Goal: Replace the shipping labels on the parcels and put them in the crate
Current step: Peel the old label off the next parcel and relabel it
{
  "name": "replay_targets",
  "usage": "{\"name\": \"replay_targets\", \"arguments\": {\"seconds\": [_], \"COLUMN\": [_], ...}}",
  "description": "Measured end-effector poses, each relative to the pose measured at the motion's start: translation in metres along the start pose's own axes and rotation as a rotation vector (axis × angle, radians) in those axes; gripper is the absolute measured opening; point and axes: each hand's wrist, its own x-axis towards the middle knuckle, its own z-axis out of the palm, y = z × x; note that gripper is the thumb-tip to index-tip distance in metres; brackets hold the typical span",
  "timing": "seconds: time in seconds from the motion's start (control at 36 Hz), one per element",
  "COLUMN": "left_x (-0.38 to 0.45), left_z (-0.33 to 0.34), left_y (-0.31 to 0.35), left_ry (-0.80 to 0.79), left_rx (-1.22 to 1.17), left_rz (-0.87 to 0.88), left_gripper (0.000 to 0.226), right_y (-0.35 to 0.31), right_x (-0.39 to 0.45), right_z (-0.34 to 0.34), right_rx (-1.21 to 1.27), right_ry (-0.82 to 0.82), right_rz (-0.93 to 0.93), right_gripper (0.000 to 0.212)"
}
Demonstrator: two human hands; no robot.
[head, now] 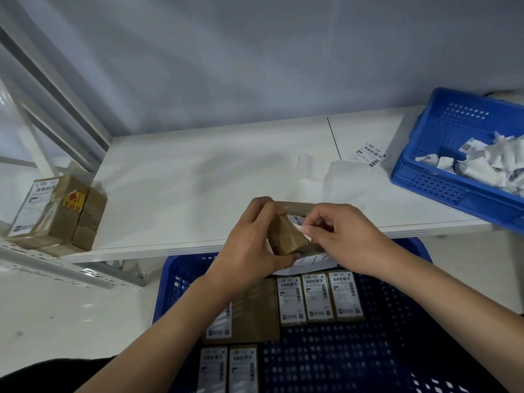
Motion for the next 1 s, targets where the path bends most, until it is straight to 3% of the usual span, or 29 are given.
{"name": "replay_targets", "arguments": {"seconds": [0.39, 0.75, 1.0], "left_x": [0.004, 0.002, -0.003], "left_z": [-0.007, -0.006, -0.006], "left_y": [0.004, -0.001, -0.003], "left_ry": [0.006, -0.037, -0.056], "left_rx": [0.003, 0.046, 0.058], "left_rz": [0.018, 0.04, 0.055], "left_gripper": [0.073, 0.076, 0.075], "right_y": [-0.004, -0.009, -0.004], "right_x": [-0.002, -0.003, -0.003], "right_z": [-0.008, -0.013, -0.012], "right_rx": [0.064, 0.005, 0.139], "right_ry": [0.053, -0.001, -0.03], "right_rz": [0.059, 0.147, 0.235], "right_gripper": [0.01, 0.011, 0.012]}}
